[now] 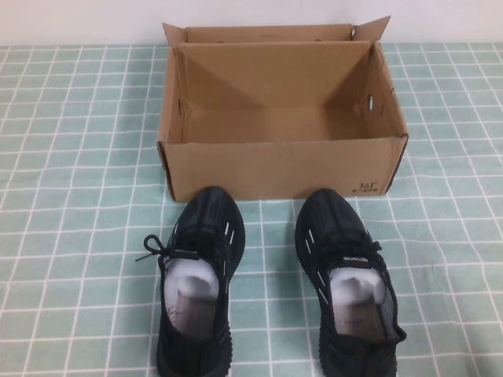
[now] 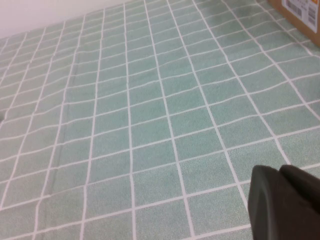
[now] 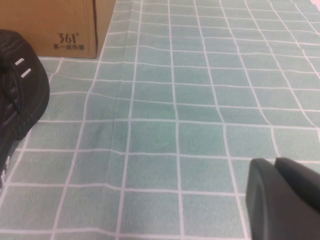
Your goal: Put shoes into padded shoe box
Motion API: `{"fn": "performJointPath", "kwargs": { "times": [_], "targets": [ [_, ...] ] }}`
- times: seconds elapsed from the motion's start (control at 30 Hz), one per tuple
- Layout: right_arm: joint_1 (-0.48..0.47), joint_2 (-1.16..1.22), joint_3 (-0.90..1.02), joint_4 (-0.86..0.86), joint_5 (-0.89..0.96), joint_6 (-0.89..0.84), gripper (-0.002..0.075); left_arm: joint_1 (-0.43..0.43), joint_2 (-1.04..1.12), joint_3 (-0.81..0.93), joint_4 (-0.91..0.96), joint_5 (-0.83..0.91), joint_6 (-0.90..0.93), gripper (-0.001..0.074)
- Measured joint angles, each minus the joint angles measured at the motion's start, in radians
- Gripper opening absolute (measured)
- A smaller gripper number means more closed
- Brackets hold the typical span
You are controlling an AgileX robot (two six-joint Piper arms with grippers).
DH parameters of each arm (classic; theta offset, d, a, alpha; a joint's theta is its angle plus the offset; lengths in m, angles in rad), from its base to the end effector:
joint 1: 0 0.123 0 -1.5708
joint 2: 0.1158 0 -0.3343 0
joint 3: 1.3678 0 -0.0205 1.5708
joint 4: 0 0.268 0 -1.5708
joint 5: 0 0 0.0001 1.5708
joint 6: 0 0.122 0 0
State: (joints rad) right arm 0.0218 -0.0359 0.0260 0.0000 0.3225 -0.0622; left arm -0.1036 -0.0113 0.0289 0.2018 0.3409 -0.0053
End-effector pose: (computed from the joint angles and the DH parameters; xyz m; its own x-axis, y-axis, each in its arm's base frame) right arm 0.0504 0.0011 0.1687 -0.2217 -0.0670 -0.9728 -0.0356 0.9975 -0.0606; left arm 0.0515 0.0029 0.1650 -0.2488 0.2106 -0.9454 0.0861 0.9770 0.1949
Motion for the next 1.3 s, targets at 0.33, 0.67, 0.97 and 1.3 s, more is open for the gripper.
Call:
{"fn": "performJointPath", "kwargs": {
  "times": [0.33, 0.67, 0.97, 1.3],
  "targets": [
    [0.0, 0.0, 0.0, -0.006, 0.0, 0.0, -0.0008, 0.0, 0.0, 0.0, 0.002, -0.012, 0.0, -0.0004],
    [0.0, 0.0, 0.0, -0.006, 0.0, 0.0, -0.0008, 0.0, 0.0, 0.0, 0.005, -0.012, 0.0, -0.0004],
    [0.0, 0.0, 0.0, 0.0, 0.0, 0.0, -0.0008, 0.0, 0.0, 0.0, 0.005, -0.012, 0.0, -0.0004],
    [0.0, 0.0, 0.0, 0.01, 0.0, 0.0, -0.0008, 0.0, 0.0, 0.0, 0.005, -0.039, 0.0, -0.0004]
  ]
}}
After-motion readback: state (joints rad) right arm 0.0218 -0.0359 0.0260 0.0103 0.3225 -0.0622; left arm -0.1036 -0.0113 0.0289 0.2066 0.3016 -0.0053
